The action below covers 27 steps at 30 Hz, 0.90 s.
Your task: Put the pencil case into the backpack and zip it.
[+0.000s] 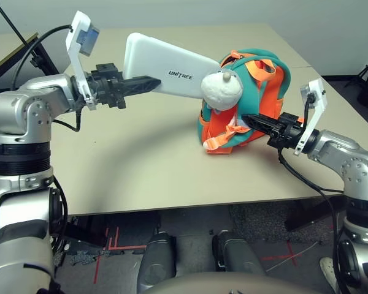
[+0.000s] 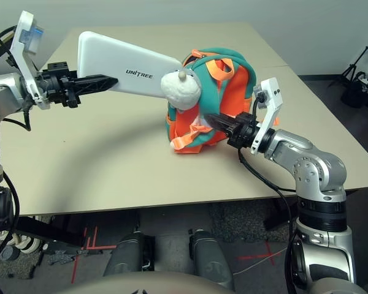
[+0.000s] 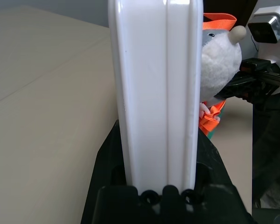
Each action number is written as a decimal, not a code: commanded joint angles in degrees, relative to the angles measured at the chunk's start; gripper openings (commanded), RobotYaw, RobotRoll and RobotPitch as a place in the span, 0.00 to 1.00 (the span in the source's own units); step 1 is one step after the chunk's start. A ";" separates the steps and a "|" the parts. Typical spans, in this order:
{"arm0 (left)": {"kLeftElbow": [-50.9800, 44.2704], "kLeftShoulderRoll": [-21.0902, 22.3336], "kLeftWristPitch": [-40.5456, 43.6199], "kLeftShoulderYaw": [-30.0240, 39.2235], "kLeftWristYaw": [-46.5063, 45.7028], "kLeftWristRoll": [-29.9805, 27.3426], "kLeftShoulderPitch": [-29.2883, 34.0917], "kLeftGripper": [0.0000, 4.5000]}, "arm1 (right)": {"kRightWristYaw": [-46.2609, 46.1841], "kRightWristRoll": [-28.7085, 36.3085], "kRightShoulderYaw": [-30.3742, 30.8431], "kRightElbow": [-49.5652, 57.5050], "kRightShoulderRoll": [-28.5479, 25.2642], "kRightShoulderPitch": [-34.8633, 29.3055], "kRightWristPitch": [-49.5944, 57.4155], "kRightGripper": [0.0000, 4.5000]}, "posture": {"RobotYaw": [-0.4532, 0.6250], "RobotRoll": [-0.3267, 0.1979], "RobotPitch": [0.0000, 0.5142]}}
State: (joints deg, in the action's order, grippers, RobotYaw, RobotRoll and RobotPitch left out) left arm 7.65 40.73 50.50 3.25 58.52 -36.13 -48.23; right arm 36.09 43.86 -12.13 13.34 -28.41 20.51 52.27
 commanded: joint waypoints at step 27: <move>46.78 -27.15 -32.60 -8.94 2.48 23.05 -20.89 0.29 | -4.67 3.86 -1.32 7.08 1.86 -4.14 -0.20 0.00 | 0.22 0.62 0.03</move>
State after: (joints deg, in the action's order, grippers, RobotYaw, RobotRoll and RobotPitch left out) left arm 53.25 13.81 19.13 -5.75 60.32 -14.31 -67.17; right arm 31.54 46.52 -13.92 18.78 -26.67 16.60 52.26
